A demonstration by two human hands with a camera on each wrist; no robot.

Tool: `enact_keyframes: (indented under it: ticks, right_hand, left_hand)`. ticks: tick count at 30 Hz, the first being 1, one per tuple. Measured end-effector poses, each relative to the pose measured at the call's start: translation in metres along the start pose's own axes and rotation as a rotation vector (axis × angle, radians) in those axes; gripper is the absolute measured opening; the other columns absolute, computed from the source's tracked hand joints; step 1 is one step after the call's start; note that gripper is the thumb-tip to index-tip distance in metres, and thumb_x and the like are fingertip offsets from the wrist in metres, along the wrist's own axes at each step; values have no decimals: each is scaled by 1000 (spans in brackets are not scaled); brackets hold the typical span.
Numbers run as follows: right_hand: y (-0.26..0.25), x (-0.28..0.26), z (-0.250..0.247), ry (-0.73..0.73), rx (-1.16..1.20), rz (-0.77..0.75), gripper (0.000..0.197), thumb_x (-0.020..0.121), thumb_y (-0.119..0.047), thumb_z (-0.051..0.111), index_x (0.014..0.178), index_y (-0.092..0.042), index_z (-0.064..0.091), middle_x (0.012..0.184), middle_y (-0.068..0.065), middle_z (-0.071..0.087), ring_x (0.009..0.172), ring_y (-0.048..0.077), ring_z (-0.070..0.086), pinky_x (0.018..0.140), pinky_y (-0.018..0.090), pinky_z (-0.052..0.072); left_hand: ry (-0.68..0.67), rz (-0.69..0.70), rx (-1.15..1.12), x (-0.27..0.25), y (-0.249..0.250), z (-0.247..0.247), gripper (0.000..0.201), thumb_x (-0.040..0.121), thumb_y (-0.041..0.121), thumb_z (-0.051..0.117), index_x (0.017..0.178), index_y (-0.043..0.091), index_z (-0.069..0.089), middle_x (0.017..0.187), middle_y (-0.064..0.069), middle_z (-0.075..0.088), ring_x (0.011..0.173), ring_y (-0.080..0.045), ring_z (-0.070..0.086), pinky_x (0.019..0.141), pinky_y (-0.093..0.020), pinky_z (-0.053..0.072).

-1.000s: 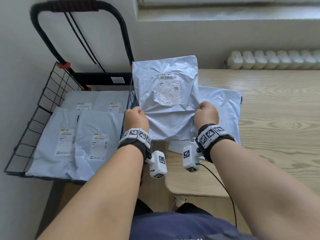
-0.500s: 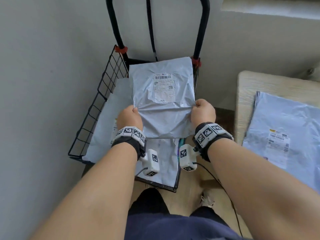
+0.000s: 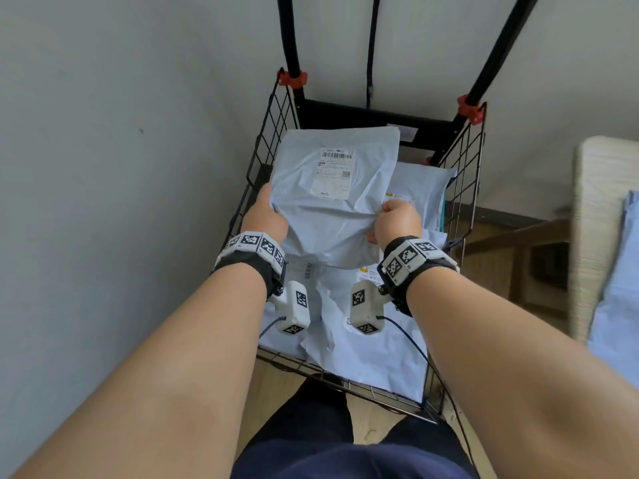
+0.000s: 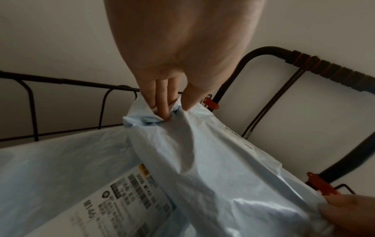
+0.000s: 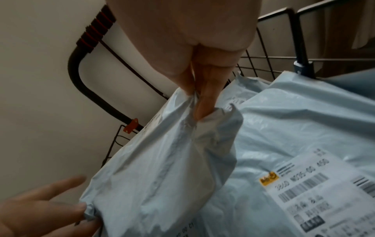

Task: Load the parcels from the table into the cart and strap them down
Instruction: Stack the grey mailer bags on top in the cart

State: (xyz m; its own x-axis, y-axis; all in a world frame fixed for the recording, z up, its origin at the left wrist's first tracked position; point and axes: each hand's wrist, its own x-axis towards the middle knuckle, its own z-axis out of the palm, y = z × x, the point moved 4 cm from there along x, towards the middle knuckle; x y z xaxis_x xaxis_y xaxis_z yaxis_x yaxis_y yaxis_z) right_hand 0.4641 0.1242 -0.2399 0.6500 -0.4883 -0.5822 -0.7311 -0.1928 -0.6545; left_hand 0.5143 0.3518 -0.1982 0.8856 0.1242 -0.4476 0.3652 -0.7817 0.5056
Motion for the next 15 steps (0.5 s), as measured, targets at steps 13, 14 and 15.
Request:
enact_keyframes:
  ticks: [13, 14, 15]
  right_hand:
    - [3, 5, 70, -325, -405, -104, 62, 90, -2, 36, 142, -36, 37, 130, 16, 42, 73, 25, 53, 67, 27, 45]
    - [5, 7, 74, -337, -443, -102, 62, 91, -1, 36, 143, -35, 35, 130, 15, 38, 75, 26, 52, 72, 29, 46]
    - [8, 9, 77, -347, -475, -95, 62, 91, 0, 36, 143, -34, 35, 130, 15, 36, 78, 28, 51, 76, 31, 45]
  left_hand:
    - [-392, -79, 280, 45, -56, 63, 66, 93, 4, 39, 150, 34, 22, 159, -7, -3, 143, -32, 25, 113, -36, 31]
    - [-404, -84, 292, 48, -59, 66, 67, 93, 4, 39, 150, 35, 21, 160, -5, -6, 143, -32, 24, 112, -35, 32]
    - [-416, -90, 301, 50, -61, 69, 68, 93, 4, 40, 150, 35, 20, 160, -5, -8, 143, -32, 24, 112, -35, 33]
